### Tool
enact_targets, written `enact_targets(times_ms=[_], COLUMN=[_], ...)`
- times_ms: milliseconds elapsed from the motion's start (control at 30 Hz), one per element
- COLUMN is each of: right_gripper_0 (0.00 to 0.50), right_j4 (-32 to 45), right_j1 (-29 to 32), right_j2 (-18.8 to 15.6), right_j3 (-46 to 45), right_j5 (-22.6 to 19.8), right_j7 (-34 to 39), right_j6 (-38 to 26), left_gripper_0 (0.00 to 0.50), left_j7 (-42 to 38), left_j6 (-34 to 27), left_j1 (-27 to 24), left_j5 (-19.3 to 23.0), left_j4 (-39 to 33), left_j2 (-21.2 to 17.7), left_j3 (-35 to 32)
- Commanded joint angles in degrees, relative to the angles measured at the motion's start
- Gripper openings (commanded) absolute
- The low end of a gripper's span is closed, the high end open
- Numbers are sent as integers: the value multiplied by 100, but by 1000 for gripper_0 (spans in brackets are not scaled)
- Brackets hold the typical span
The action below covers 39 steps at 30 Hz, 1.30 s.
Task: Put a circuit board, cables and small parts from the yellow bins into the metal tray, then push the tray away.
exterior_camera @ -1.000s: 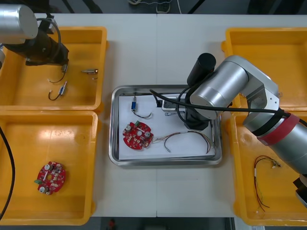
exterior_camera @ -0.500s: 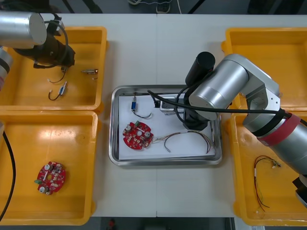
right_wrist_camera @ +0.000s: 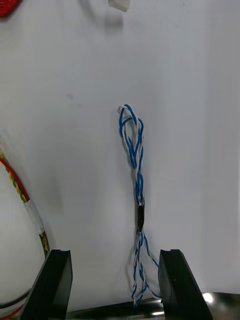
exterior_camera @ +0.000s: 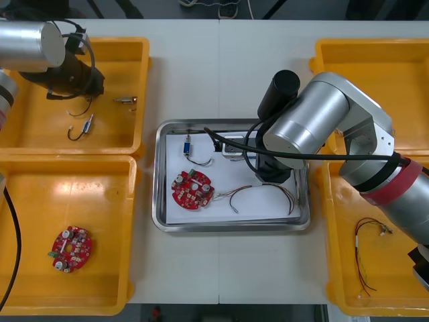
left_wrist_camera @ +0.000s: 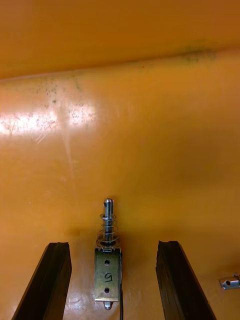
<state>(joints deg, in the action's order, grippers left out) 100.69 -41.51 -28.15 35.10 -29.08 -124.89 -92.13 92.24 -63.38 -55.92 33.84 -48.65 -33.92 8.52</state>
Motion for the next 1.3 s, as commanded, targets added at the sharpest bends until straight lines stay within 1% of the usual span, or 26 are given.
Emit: enact_targets(times_ms=[33,67,300,400,467,500,533,767,867,1000,1133,1300], right_gripper_0=[500,500,500,500,500,500,500,500,500,500,500,500], right_j4=[627,697,1234,1427,1524,1576,1611,1866,1928,2121,2297,2385], right_j1=[11,20,20,20,20,20,20,38,126,328,583,890], right_j2=[91,99,99,91,91,82,55,-164,-340,-533,-736,-947], right_j3=[-372,-407,-917,-1234,-1453,-1611,-1752,-2499,-2772,-2903,-3158,-3659], right_j5=[122,131,69,25,-19,-54,-72,-159,-335,-379,-476,-845], right_j7=[184,184,272,325,360,386,421,606,1133,1687,2162,2601], right_j6=[-534,-613,-1694,-1787,-1787,-1787,-1787,-1787,-1787,-1787,-1787,-1787], left_gripper_0=[500,500,500,500,249,15,0,0,0,0,0,0], left_j7=[725,725,734,734,734,734,734,734,734,707,681,593], left_j6=[80,80,107,107,107,107,107,107,107,36,-342,-1010], left_j1=[161,178,213,213,213,213,213,213,204,204,204,204], left_j5=[43,52,52,61,61,61,61,61,52,26,-27,-124], left_j4=[-65,-65,-65,-74,-74,-65,-74,-74,-92,-232,-496,-1032], left_j2=[-10,-10,-10,-10,-10,-10,-10,-10,-45,-80,-106,-159], left_j3=[36,36,44,44,44,36,44,36,36,-8,-263,-536])
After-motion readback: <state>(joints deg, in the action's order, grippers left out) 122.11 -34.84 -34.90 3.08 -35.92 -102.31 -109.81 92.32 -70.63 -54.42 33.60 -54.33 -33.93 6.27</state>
